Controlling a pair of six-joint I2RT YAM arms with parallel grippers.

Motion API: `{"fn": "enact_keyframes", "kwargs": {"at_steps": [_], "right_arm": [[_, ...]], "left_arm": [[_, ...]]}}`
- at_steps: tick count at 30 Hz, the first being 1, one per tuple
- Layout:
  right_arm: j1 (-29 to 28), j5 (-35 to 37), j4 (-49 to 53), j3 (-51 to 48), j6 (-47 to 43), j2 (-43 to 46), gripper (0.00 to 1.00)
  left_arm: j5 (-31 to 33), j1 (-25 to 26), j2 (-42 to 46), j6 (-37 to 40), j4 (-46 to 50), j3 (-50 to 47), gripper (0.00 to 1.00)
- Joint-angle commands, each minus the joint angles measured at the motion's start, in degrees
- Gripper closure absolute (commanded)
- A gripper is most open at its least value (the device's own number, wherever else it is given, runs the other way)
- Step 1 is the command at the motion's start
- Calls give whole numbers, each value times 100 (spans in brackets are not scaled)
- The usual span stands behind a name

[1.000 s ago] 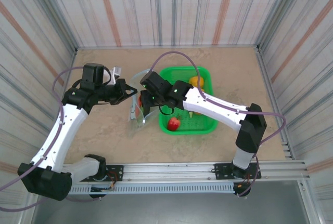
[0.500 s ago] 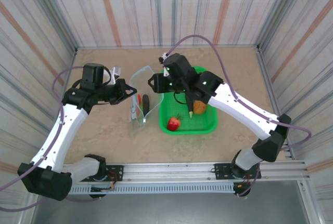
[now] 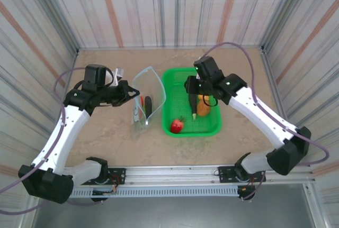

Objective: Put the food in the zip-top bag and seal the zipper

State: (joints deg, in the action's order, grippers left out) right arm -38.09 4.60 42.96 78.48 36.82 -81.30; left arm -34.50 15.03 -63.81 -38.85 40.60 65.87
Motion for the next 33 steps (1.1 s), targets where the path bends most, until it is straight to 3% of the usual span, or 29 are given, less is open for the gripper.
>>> {"fn": "enact_keyframes", "kwargs": {"at_steps": [1,6,18,33], "right_arm": [[34,432,556,-331,-148,-554,55],[51,743,459,-283,-359,-1169,52],[413,482,370,457,-626,-2636,48],[539,484,294,872,-853,-3514,54]], "left_arm": [[-96,26,25,26,9,15,100],[-100,27,35,26,16,-20,100],[-136,27,52,93,36,-43,100],[-164,9,-29,177,135,103,100]]}}
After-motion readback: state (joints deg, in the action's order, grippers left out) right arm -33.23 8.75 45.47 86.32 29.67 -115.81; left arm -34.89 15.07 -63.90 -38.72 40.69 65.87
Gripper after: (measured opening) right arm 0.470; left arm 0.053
